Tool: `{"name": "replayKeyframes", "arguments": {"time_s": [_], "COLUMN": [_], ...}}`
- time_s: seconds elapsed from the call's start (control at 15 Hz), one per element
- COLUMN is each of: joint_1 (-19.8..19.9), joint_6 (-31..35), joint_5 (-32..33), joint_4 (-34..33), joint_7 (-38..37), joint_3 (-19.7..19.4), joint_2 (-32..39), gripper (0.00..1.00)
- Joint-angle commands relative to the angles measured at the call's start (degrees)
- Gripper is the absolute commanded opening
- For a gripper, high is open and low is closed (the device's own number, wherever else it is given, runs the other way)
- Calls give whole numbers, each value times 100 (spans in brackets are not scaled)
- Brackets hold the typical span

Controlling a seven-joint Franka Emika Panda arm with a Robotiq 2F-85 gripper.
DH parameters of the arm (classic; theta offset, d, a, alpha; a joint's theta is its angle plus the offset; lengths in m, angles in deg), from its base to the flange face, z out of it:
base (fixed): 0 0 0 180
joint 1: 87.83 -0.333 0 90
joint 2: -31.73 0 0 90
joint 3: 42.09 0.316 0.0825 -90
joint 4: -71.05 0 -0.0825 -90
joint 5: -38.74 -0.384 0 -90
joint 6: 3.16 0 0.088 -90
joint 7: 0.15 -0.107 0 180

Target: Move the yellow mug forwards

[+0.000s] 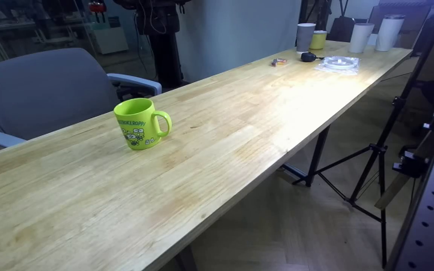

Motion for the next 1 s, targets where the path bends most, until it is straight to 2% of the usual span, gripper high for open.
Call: {"name": "replayKeyframes", "arguments": {"time_s": [0.0, 0.33, 0.67, 0.93], "joint_1": [-39, -213, -383, -292], "joint_6": [478, 1032, 1049, 1177], "joint_5": [-37, -89, -227, -188], "joint_4": [-140, -422, -1026, -1644], "joint_7": [188, 392, 487, 383], "joint_3": [64, 79, 112, 292], "joint_2": [353, 1007, 1928, 2779], "gripper": [100, 100, 100, 100]}}
